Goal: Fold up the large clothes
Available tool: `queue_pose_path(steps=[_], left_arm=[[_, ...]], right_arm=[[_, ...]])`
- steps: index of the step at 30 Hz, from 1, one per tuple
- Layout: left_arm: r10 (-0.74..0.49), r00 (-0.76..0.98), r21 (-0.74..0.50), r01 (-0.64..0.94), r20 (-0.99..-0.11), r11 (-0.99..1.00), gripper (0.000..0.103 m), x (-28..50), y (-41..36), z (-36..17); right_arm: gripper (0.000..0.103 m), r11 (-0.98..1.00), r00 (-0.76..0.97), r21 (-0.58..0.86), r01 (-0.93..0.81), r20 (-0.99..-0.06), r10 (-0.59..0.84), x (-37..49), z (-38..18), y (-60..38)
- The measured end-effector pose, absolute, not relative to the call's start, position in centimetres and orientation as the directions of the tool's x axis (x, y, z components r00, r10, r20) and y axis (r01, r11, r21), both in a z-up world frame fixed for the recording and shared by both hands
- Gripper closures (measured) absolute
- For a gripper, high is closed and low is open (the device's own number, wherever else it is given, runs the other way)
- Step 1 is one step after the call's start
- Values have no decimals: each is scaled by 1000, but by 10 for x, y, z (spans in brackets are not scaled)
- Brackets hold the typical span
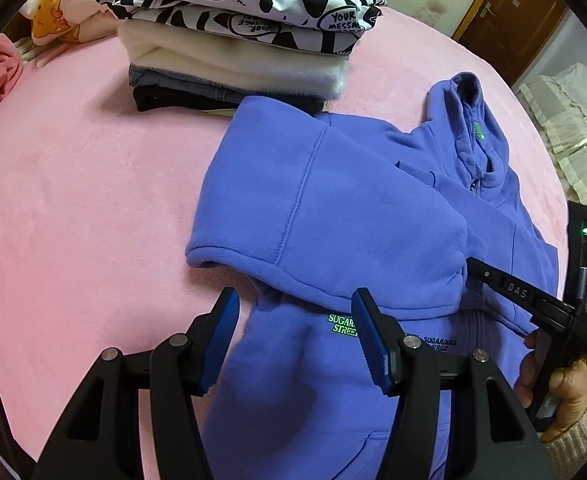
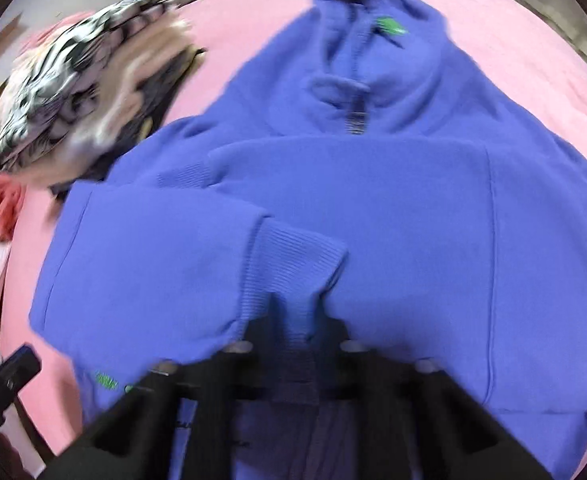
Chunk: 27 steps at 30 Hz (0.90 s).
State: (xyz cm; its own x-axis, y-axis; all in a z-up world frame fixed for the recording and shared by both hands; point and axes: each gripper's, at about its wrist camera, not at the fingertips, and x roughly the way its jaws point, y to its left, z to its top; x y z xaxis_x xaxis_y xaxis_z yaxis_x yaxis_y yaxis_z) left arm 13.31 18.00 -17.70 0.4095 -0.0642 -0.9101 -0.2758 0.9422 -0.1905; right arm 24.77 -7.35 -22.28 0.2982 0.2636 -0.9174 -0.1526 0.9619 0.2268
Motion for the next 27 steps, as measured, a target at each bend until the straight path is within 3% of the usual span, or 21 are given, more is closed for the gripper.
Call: queue_pose_path(steps=[9,15,18,22,24,27], left_arm=[[-55,447,-180,-242,-893,954,46,136,177,-161],[-73,477,-202,-223,-876,954,46,145,175,-152],[-81,472,-199,-206,-878,958,46,153,170,-156],[-91,444,-183,-168,-891,969,45,172,160,-170],[-82,431,-162,-152,-898,975,43,182,159,-176],[-86,411,-157,-143,-907,977,38,201,164,-186]], right_arm=[[94,927,488,310,-212,-788,376,225,-122,-97],[94,944,603,301,-138,-730,321,222,-73,-144],[94,969,604,240,-51,-766,221,225,-81,-170],[92,989,477,142,52,-873,100,232,-133,-191],[88,993,409,98,64,-910,63,234,-155,-195],[72,989,344,114,96,-936,75,231,-182,-207]])
